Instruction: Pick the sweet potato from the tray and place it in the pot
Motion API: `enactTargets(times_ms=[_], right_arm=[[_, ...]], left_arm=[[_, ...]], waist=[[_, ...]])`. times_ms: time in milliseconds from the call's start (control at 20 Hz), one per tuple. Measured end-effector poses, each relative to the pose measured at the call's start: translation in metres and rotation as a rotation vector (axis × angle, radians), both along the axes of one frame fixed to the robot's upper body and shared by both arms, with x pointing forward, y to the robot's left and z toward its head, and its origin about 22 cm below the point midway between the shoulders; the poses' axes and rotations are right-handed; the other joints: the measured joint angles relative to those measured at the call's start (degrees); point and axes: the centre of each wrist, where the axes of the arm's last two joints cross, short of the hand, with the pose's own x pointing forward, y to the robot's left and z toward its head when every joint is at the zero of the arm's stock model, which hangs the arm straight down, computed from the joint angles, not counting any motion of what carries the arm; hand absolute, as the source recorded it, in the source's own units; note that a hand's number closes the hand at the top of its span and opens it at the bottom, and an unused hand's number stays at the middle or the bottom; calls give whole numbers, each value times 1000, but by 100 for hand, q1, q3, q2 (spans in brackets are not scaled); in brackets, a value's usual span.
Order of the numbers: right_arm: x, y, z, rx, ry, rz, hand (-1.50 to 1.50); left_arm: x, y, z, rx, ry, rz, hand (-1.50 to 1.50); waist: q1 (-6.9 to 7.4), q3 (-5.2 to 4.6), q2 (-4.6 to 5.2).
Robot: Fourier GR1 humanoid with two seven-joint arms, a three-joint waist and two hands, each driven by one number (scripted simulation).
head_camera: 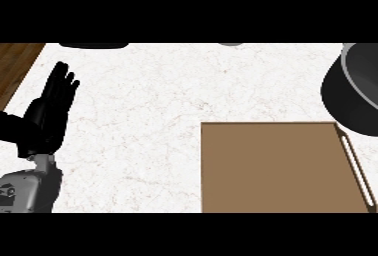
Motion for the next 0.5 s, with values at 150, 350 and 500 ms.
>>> enactTargets(times_ms=[150, 350, 500], right_arm=[[-15, -15, 9, 10, 4, -1, -150], [-31, -28, 11, 8, 24, -11, -150], [-37, -34, 18, -2, 32, -17, -150]], left_arm=[[2, 1, 2, 2, -1, -4, 0], [5, 0, 3, -4, -4, -4, 0], [5, -3, 0, -7, -1, -5, 0]], waist=[[-1, 4, 5], [-3, 13, 17], [3, 15, 16]])
